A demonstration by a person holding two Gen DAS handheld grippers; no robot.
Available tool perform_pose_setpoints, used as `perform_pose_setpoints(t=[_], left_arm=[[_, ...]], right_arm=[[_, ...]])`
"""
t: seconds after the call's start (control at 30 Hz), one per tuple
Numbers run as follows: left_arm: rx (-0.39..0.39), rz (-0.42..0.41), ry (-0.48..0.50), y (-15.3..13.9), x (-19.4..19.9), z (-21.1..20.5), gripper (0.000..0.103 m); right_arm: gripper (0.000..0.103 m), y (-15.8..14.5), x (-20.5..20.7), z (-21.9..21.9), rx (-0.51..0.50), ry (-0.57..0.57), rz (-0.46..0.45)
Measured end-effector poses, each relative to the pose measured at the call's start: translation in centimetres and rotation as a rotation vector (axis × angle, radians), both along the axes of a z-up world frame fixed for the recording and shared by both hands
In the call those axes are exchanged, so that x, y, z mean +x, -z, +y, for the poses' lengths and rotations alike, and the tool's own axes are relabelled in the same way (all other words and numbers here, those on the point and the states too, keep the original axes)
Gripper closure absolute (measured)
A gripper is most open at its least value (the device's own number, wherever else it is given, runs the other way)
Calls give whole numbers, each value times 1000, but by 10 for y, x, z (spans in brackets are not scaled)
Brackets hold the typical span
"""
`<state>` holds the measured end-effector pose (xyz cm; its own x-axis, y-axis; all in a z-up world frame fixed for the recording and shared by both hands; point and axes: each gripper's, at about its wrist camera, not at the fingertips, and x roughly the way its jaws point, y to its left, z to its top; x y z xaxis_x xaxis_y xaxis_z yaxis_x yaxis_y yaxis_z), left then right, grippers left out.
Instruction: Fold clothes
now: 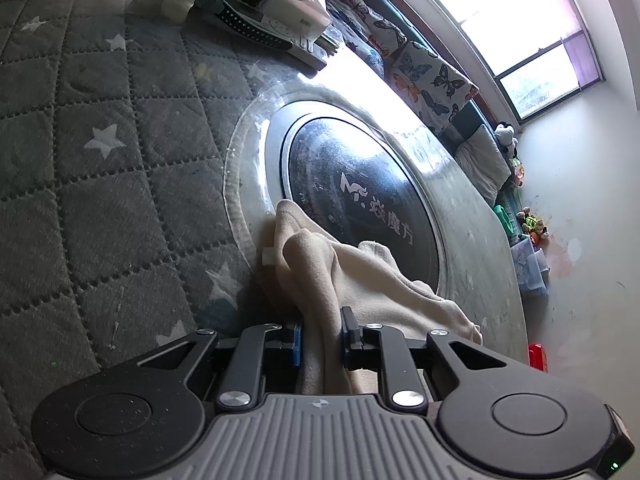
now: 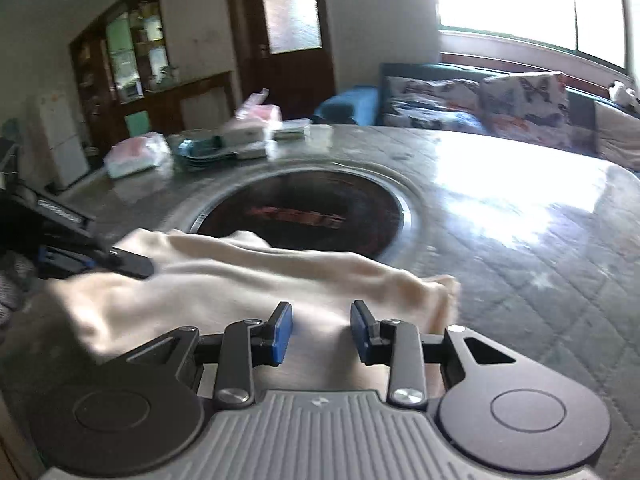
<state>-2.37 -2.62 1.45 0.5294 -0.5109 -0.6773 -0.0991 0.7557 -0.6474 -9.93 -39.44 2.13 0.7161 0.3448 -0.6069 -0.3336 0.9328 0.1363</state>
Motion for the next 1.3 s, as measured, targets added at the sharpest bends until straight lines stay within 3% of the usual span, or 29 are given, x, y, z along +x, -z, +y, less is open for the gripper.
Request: perform_pose_setpoints(t=[0.4, 0.57, 0.63, 0.8, 1.07, 1.3], left_arm=[[21, -11, 10, -1, 1, -3, 83], [30, -16, 13, -1, 0, -4, 82], [39, -22, 16, -2, 0, -5, 83], [88, -47, 34, -5, -1, -12, 84], [159, -104, 92, -25, -1, -27, 86], [182, -167, 172, -41, 3, -67, 87]], right_arm=[[57, 8, 9, -42, 14, 180, 23], [56, 16, 10, -45, 63, 200, 40], [60, 16, 10, -44, 75, 202, 37], [89, 17, 10, -46, 134, 198, 41], [92, -8, -7, -52, 161, 194, -31], [93, -37, -23, -70, 129, 240, -116]])
